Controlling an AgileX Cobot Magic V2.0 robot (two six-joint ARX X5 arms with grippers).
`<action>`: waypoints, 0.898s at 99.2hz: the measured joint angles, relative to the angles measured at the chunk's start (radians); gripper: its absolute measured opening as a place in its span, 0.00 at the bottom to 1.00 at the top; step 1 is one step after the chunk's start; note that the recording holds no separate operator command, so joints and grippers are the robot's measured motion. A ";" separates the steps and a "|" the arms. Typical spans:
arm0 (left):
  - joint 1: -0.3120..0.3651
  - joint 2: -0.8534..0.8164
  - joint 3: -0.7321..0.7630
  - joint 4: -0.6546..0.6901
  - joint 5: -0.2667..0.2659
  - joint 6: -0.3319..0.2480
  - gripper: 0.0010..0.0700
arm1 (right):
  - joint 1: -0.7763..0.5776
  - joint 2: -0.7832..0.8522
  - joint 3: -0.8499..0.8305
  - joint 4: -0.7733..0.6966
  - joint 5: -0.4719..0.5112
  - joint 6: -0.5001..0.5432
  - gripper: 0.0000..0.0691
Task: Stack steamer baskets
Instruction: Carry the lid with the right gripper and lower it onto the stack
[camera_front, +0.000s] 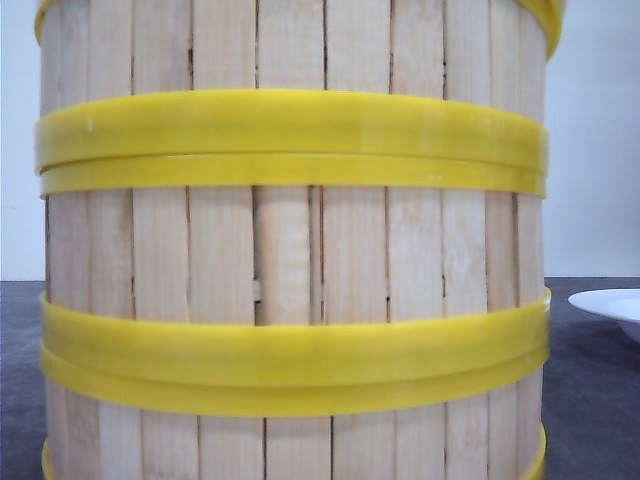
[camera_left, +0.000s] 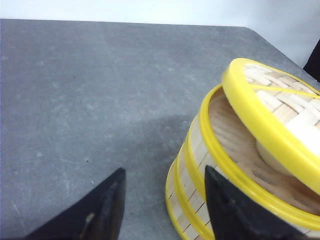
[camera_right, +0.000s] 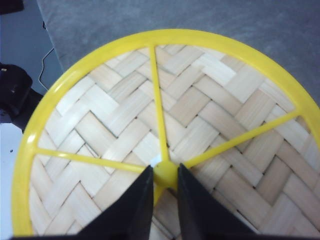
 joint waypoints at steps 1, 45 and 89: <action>0.000 0.000 0.000 0.000 0.000 0.000 0.41 | 0.000 0.001 0.000 0.002 0.000 0.000 0.08; 0.000 0.000 0.000 0.000 0.000 0.000 0.41 | 0.020 0.057 0.002 0.008 0.006 -0.007 0.08; 0.000 0.000 0.000 0.000 0.000 0.000 0.41 | 0.024 0.057 0.007 -0.014 0.011 -0.005 0.43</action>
